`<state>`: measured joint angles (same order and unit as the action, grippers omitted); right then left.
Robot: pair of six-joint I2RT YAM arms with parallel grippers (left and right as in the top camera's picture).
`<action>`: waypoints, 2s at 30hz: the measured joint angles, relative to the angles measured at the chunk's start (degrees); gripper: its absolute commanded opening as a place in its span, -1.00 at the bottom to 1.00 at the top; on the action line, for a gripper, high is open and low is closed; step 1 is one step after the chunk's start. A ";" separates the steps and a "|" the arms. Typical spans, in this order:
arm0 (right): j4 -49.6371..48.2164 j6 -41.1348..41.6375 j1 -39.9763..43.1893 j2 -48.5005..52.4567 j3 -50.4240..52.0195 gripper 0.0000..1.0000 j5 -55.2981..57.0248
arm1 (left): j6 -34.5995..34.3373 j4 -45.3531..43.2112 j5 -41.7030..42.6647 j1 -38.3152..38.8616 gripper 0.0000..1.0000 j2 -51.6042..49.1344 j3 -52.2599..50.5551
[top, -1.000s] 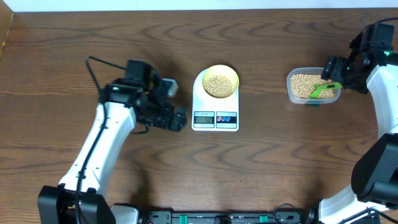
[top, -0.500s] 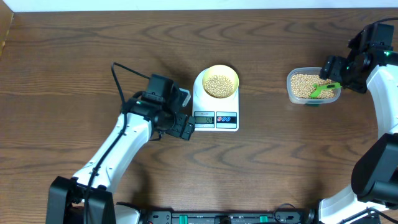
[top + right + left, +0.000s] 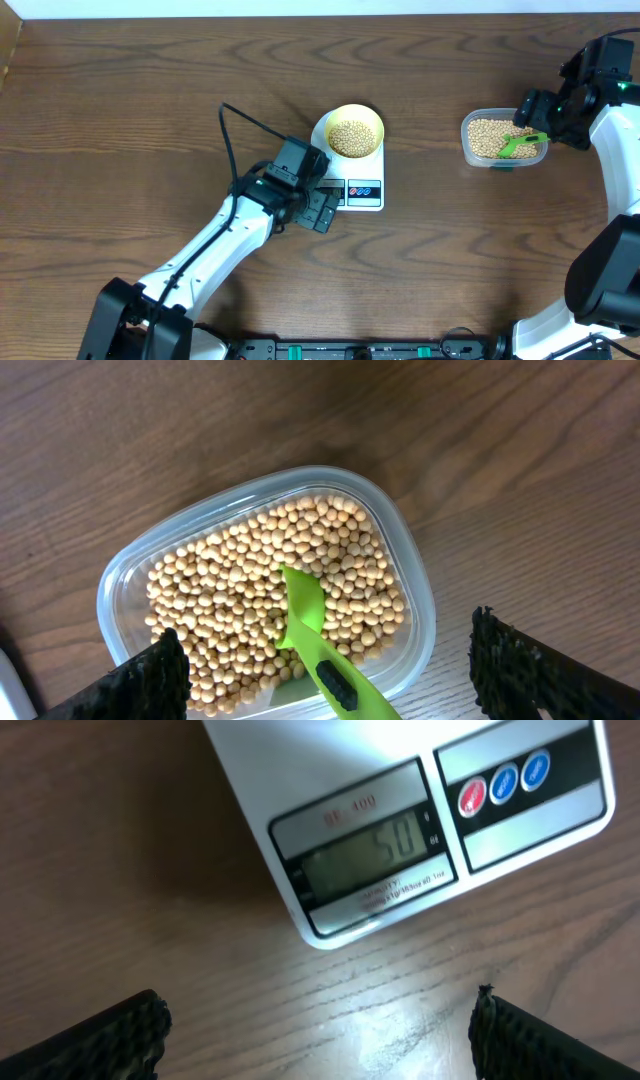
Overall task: Scoop item into bowl and weigh 50g on scale
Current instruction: 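Move the left gripper over the scale display to read the weight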
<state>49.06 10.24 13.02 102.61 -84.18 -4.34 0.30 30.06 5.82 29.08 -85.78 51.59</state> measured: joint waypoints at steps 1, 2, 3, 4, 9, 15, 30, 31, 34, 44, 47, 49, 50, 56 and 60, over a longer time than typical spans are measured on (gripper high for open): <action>0.00 0.00 0.00 -0.02 0.00 0.77 0.00 | 0.09 -0.24 -0.04 0.37 0.96 -0.39 -0.33; 0.00 0.00 0.00 -0.02 0.00 0.77 0.00 | 0.11 -0.28 -0.04 0.46 0.96 -0.59 -0.46; 0.00 0.00 0.00 -0.02 0.00 0.77 0.00 | 0.17 -0.31 -0.02 0.79 0.96 -1.03 -0.59; 0.00 0.00 0.00 -0.02 0.00 0.77 0.00 | 0.39 -0.33 0.00 1.16 0.96 -1.57 -0.63; 0.00 0.00 0.00 0.00 0.00 0.78 0.00 | 2.67 -0.85 0.22 3.23 0.96 -3.39 -0.63; 0.00 0.00 0.00 -0.02 0.00 0.79 0.00 | 8.52 -1.79 -0.17 4.13 0.96 -3.61 -0.63; -0.02 0.00 0.00 0.00 0.00 0.81 0.00 | 22.67 -3.17 0.04 4.13 0.96 -3.61 -5.73; -0.02 0.00 0.00 -0.02 0.00 0.81 0.00 | 22.86 -3.63 0.02 4.13 0.96 -3.61 -6.27; -0.02 0.00 0.00 0.00 0.00 0.81 0.00 | 23.56 -5.25 0.02 3.69 0.95 -3.61 -7.34; -0.26 0.00 0.00 0.00 0.00 0.82 0.00 | 23.98 -8.55 5.86 -5.62 0.96 -3.63 -7.45; -0.26 0.00 0.00 -0.02 0.00 0.82 0.00 | 23.96 -9.25 7.13 -5.77 0.96 -3.63 -7.45; -0.28 0.00 0.00 0.00 0.00 0.82 0.00 | 23.98 -9.77 7.74 -5.73 0.96 -3.65 -7.45; -0.28 0.00 0.00 0.00 0.00 0.82 0.00 | 23.98 -10.01 7.82 -5.73 0.96 -3.65 -7.45; -0.31 0.00 0.00 -0.02 0.00 0.85 0.00 | 23.98 -11.06 8.07 -5.73 0.96 -4.04 -7.45; -0.24 0.11 0.00 0.00 0.00 0.98 -0.02 | 23.98 -11.65 8.15 -5.75 0.96 -4.13 -7.45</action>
<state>48.82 10.35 13.02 102.61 -84.18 -4.36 24.27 18.41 13.98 23.33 -89.91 44.14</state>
